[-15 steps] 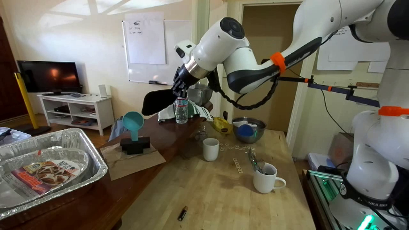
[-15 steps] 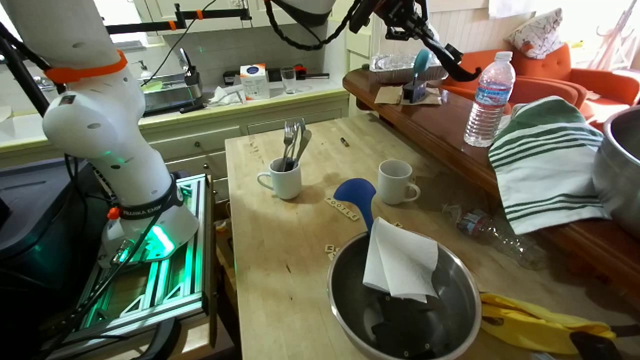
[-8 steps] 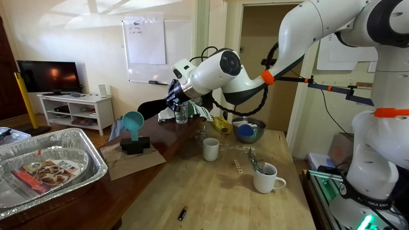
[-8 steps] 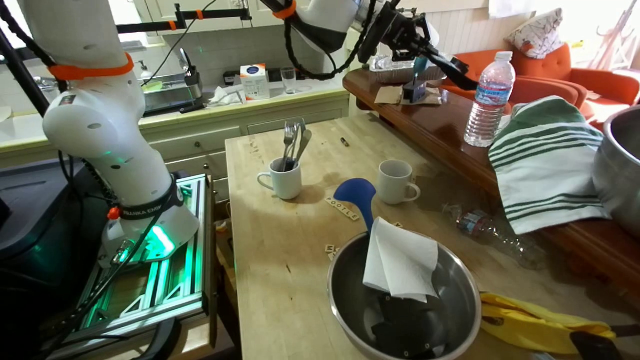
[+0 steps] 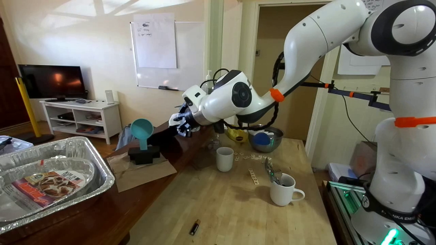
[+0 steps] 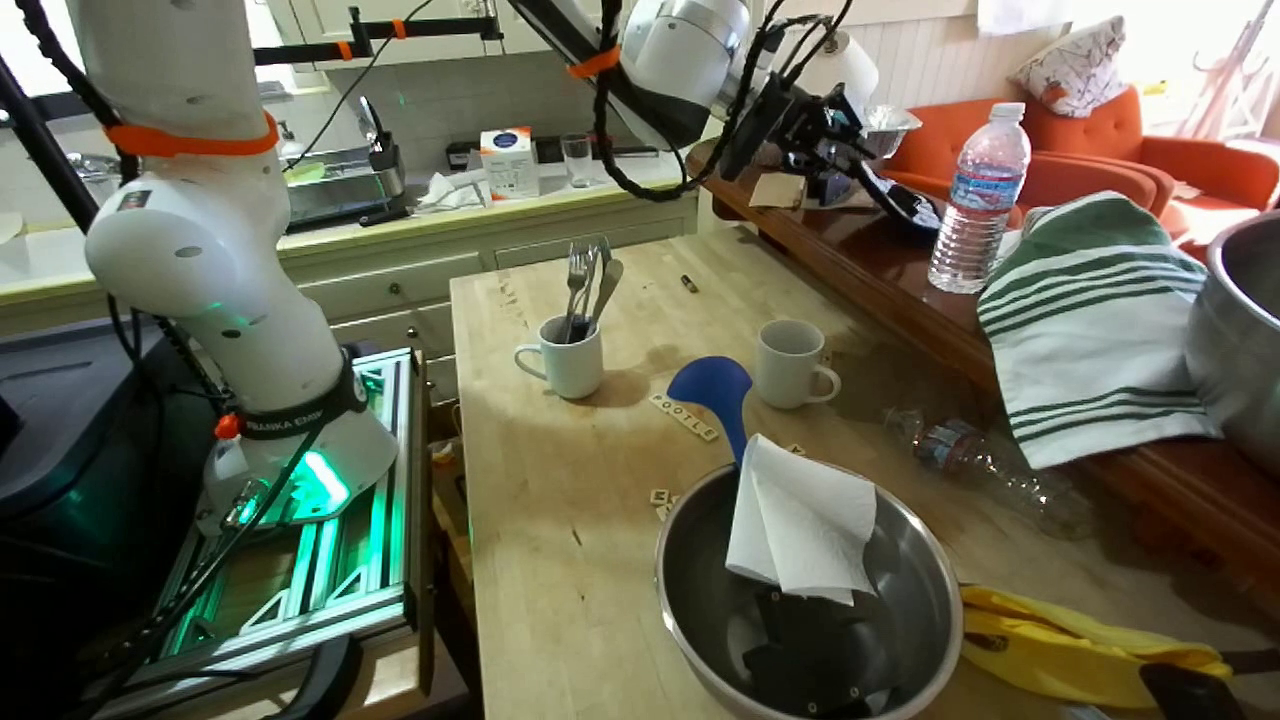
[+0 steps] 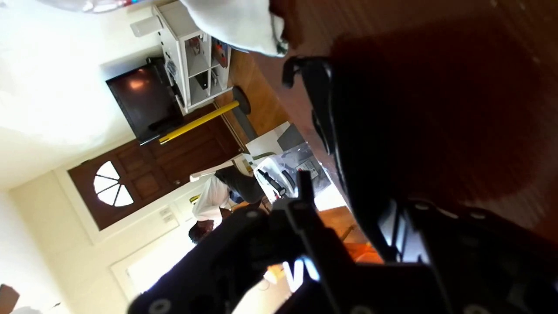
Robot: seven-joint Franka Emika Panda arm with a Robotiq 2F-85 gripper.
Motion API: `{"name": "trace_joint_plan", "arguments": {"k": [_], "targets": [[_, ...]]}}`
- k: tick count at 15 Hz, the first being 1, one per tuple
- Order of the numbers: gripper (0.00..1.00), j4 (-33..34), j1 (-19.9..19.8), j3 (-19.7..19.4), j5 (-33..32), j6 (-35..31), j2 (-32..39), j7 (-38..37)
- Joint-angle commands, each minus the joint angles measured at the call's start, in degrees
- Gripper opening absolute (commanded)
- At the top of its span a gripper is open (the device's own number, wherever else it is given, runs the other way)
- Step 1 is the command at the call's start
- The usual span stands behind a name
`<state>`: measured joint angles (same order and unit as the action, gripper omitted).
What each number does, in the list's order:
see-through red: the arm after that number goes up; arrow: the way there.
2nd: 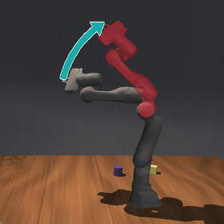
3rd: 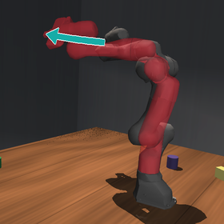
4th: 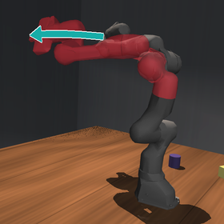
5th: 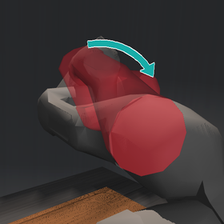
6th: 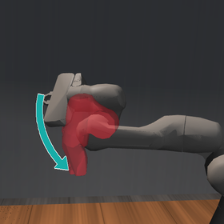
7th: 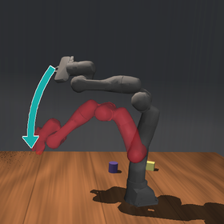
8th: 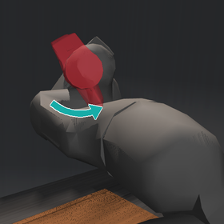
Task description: Take the black and grey cloth out of the bowl and place it on the countertop.
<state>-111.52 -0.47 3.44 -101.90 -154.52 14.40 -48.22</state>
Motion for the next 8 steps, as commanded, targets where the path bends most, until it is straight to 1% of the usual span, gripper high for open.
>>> {"name": "trace_joint_plan", "arguments": {"k": [1, 3, 4, 5, 6, 7, 8], "targets": [[0.71, -0.2, -0.9, -0.1, 2.4, -2.9, 1.2, 2.0], [0.87, -1.6, -1.6, 0.1, 9.8, -4.3, -0.1, 8.9], [0.93, -3.3, -2.3, 0.3, 16.3, -6.1, -1.2, 14.0], [0.99, -5.3, -5.5, 3.2, 20.6, -7.1, -2.0, 17.3], [1.0, -7.0, -7.7, 5.4, 25.6, -8.0, -3.2, 21.4], [1.0, -8.7, -10.5, 8.4, 30.3, -8.5, -4.1, 25.1], [1.0, -10.5, -14.2, 12.2, 34.9, -8.4, -5.1, 28.8]]}}
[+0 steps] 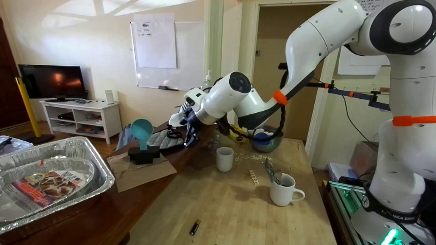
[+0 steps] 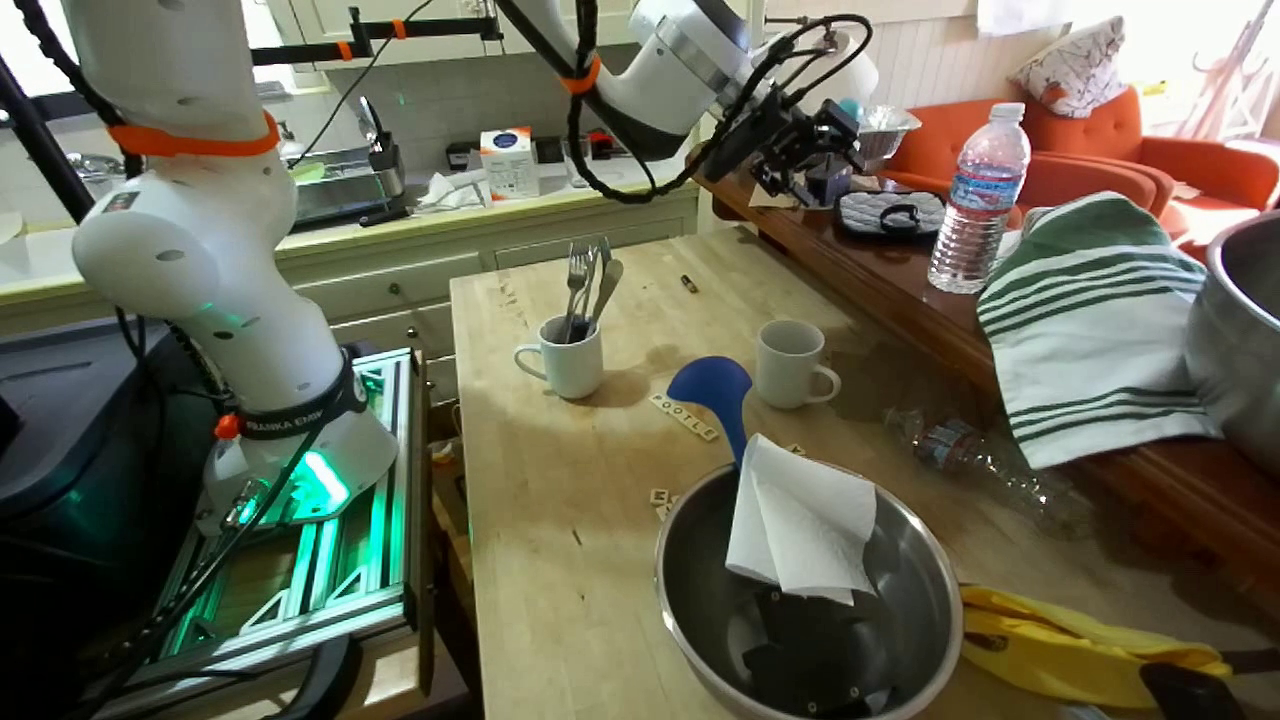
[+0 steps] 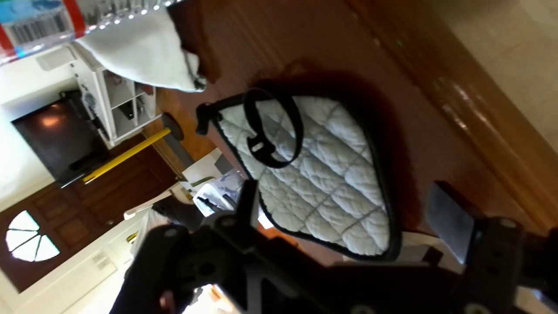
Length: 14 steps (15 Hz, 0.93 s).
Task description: Take the black and grey cloth out of the bowl and place it on the countertop.
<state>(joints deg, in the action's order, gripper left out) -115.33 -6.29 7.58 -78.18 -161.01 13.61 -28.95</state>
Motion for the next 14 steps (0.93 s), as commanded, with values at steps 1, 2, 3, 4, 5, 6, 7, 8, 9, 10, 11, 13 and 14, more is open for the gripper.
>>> {"name": "trace_joint_plan", "arguments": {"k": [1, 2, 3, 4, 5, 6, 7, 8, 9, 10, 11, 13, 14], "targets": [[1.0, -8.4, -12.6, 12.7, 15.9, -1.8, -5.3, 13.5], [1.0, -9.3, -16.5, 17.2, 20.4, -1.6, -5.3, 17.3], [1.0, -9.7, -20.3, 21.9, 25.1, -0.6, -5.0, 20.8], [1.0, -9.8, -23.6, 26.3, 29.7, 0.8, -4.4, 24.4], [1.0, -9.3, -26.8, 30.9, 34.4, 2.5, -3.5, 28.1], [1.0, -8.4, -29.9, 35.2, 39.0, 4.7, -2.5, 31.7], [1.0, -7.2, -33.1, 39.5, 43.6, 8.1, -1.8, 35.7], [1.0, -5.8, -36.4, 43.6, 48.2, 11.8, -1.3, 39.7], [1.0, -4.5, -40.4, 47.8, 52.9, 16.4, -1.5, 43.8], [1.0, -3.0, -44.3, 51.8, 57.6, 20.8, -1.7, 48.2], [1.0, -1.6, -47.3, 54.8, 62.2, 24.9, -2.1, 52.3], [1.0, -2.3, -35.0, 41.6, 64.8, 22.1, -5.4, 52.4], [1.0, -0.7, -38.0, 44.1, 67.7, 25.1, -5.6, 55.5]]}}
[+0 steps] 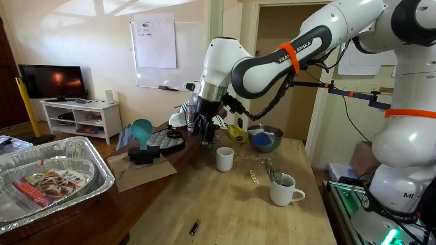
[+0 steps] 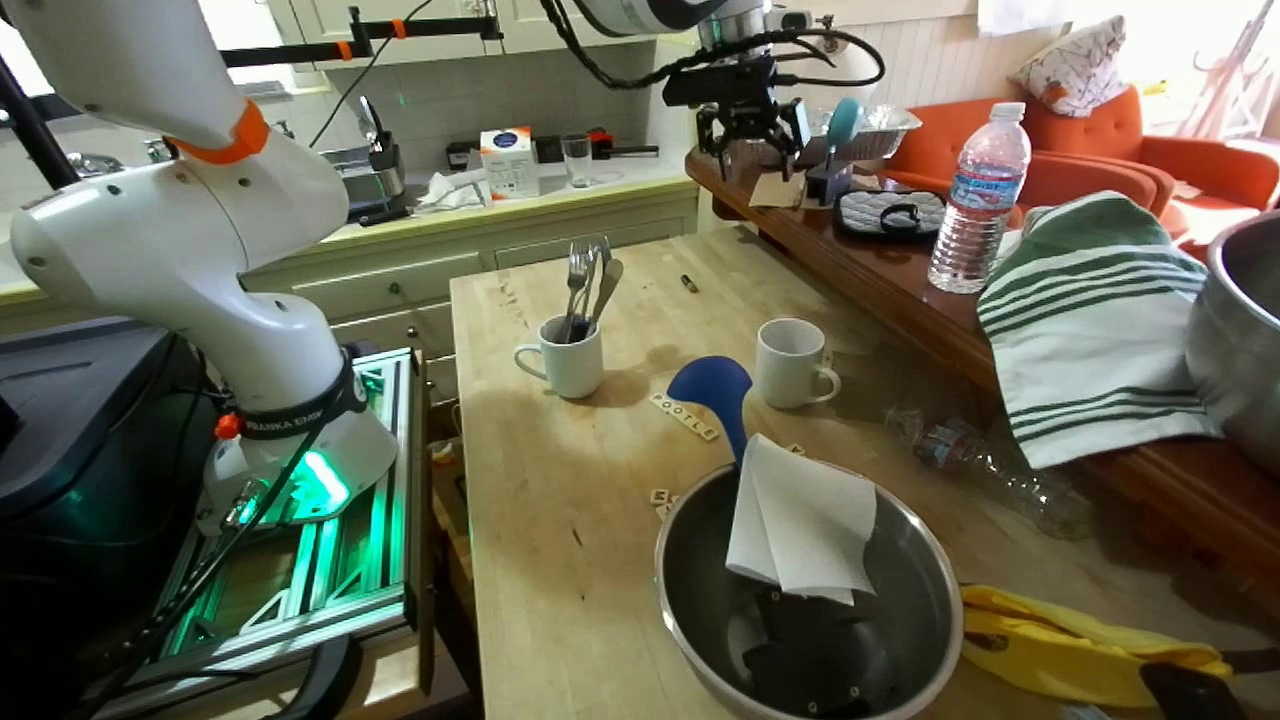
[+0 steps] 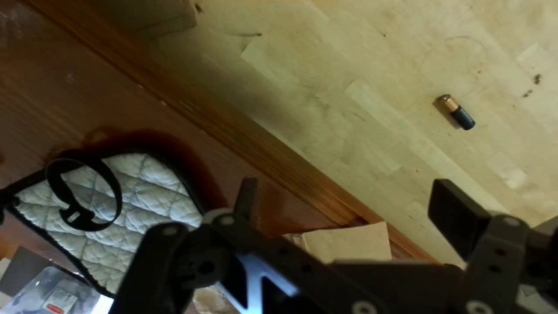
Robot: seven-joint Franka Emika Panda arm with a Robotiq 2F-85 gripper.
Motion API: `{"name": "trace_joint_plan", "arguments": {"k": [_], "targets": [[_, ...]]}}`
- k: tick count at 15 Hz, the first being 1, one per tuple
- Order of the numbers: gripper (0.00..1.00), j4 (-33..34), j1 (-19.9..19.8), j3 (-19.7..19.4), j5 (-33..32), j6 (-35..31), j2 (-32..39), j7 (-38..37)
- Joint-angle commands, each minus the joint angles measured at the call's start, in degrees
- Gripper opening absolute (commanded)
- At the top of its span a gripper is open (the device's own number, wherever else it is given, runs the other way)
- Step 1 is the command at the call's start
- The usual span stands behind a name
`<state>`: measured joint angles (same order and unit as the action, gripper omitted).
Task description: Take the black and grey cloth out of the bowl and place it on the countertop.
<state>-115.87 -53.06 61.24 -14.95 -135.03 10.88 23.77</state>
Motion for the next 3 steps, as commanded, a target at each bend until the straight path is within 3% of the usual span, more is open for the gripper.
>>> {"name": "trace_joint_plan", "arguments": {"k": [1, 3], "targets": [[1.0, 0.7, 7.0, -8.2, 5.9, 0.5, -2.9, 4.5], [1.0, 1.1, 5.9, -7.4, 6.6, 1.0, -2.8, 5.4]]}}
